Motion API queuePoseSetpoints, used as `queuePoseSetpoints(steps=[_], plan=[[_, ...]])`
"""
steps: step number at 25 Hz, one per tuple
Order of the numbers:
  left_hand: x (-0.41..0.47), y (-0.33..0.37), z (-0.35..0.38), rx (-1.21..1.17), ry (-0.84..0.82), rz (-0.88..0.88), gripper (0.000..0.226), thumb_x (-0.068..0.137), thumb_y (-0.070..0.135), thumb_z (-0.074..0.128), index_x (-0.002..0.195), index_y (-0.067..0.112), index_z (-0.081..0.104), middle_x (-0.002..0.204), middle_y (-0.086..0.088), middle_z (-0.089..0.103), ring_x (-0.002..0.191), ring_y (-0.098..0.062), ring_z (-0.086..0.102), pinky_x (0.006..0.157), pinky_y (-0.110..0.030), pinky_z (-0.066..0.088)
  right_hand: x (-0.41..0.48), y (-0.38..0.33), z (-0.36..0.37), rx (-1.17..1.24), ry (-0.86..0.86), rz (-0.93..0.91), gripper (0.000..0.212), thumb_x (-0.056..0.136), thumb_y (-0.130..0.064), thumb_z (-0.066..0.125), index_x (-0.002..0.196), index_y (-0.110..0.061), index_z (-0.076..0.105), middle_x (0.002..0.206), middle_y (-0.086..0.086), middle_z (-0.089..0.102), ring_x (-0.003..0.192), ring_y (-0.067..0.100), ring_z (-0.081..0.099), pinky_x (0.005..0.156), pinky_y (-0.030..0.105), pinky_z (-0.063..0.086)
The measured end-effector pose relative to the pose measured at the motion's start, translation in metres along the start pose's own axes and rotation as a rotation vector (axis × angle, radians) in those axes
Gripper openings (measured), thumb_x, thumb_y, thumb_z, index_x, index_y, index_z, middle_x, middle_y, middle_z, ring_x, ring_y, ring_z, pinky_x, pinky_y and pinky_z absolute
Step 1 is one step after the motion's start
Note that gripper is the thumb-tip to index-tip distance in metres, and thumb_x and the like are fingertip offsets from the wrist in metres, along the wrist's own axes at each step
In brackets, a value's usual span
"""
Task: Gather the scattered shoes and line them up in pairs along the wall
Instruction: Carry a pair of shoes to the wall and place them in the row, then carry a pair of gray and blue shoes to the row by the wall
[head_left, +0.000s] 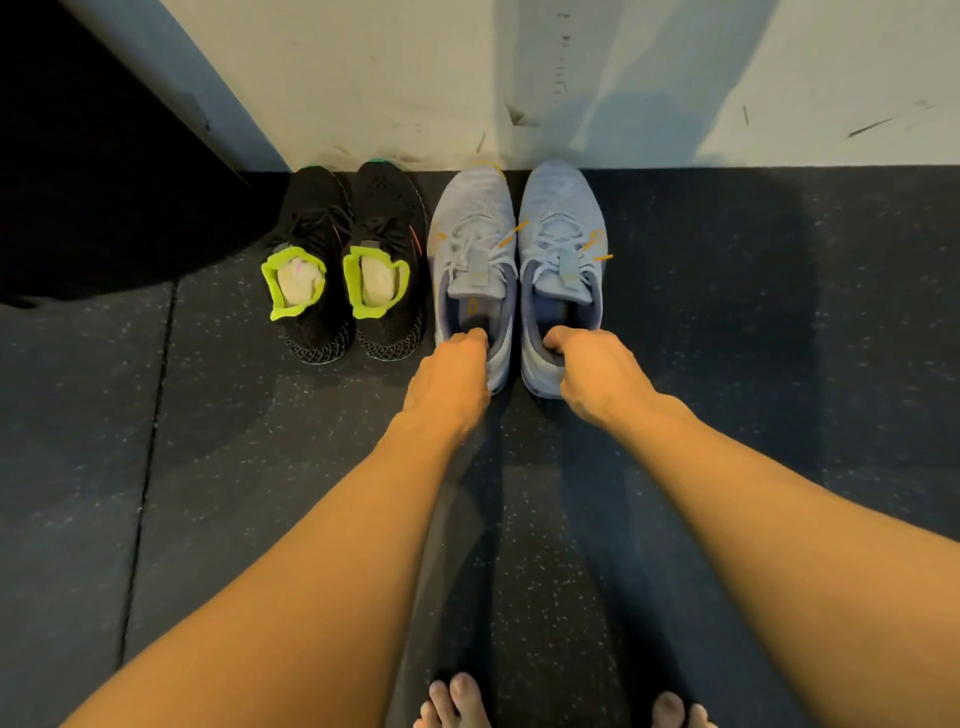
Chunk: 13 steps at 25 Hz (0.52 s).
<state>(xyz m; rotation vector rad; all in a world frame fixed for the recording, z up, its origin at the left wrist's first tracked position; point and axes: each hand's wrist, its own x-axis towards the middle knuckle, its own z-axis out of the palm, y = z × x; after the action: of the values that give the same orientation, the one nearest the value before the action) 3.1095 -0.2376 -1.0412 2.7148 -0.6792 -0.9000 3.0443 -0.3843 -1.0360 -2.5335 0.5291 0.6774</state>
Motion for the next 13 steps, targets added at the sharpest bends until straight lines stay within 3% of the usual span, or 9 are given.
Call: queuePoseSetpoints(steps=[2,5,9,13], plan=[[-0.004,0.006,-0.006,-0.006,-0.004,-0.034,0.029,0.088,0.008,0.053,0.117,0.009,0.05,0.12,-0.016,0.054,0.106,-0.044,0.053,0.084,-0.052,0.046,-0.007,-0.006,-0.004,0.008,-0.009,0.003,0.04,0.085,0.001,0.05,0.121,-0.014,0.052,0.117,0.018,0.058,0.102,0.042,0.053,0.077,0.046,0.048],[-0.019,0.022,-0.02,-0.074,0.042,-0.052,0.03,0.09,0.015,0.052,0.119,0.01,0.052,0.123,-0.014,0.055,0.11,-0.04,0.053,0.085,-0.048,0.046,-0.028,-0.022,-0.021,0.033,-0.011,-0.007,0.04,0.087,-0.004,0.054,0.127,-0.013,0.049,0.126,0.015,0.055,0.11,0.04,0.051,0.081,0.044,0.046],[-0.053,0.054,-0.078,-0.21,0.176,-0.033,0.028,0.09,0.023,0.05,0.115,0.01,0.057,0.118,-0.016,0.06,0.108,-0.035,0.054,0.078,-0.04,0.042,-0.069,-0.056,-0.082,0.115,0.093,-0.06,0.036,0.088,-0.01,0.052,0.124,-0.013,0.052,0.122,0.013,0.057,0.11,0.036,0.052,0.079,0.041,0.045],[-0.113,0.089,-0.202,-0.342,0.383,0.063,0.027,0.087,0.027,0.05,0.109,0.018,0.061,0.11,-0.009,0.062,0.102,-0.029,0.056,0.083,-0.04,0.045,-0.135,-0.12,-0.194,0.221,0.203,-0.159,0.032,0.091,-0.016,0.051,0.122,-0.019,0.055,0.113,0.008,0.06,0.102,0.029,0.056,0.08,0.041,0.047]])
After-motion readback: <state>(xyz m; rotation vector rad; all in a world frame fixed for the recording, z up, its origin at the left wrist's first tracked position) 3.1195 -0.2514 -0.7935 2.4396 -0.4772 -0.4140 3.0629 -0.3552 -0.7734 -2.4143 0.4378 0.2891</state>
